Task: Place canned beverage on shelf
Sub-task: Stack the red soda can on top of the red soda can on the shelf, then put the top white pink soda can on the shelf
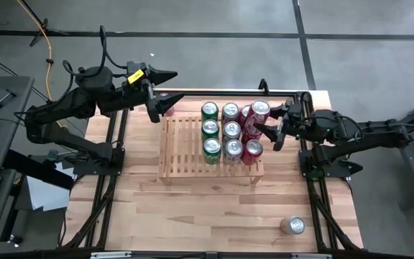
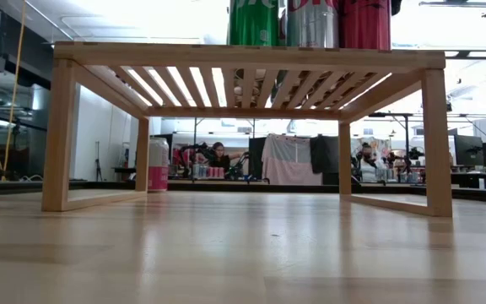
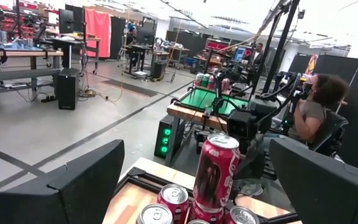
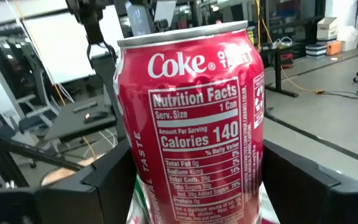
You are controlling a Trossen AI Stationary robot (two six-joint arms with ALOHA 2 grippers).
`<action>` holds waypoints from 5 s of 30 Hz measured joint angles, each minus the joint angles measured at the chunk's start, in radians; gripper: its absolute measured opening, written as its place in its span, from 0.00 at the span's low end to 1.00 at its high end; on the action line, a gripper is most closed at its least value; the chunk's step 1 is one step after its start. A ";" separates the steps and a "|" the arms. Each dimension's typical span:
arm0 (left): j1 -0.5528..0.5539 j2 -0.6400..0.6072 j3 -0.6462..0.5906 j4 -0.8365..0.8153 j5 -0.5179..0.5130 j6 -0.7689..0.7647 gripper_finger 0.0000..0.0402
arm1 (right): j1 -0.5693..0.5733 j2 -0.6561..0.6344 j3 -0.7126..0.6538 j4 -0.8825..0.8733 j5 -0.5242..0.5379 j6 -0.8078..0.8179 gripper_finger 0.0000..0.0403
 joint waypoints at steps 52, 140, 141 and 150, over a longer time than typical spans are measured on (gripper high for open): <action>0.000 0.000 0.000 -0.007 0.000 0.001 0.98 | 0.000 -0.015 0.000 -0.056 -0.007 -0.027 0.84; 0.000 0.000 0.000 -0.007 0.004 0.027 0.98 | 0.000 -0.015 -0.002 0.176 -0.014 -0.027 0.99; 0.000 0.000 0.000 -0.007 0.004 0.027 0.98 | 0.000 -0.015 -0.002 0.177 -0.014 -0.027 0.99; 0.000 0.000 0.000 -0.007 0.014 0.027 0.98 | 0.000 -0.016 -0.001 0.241 -0.014 -0.028 0.99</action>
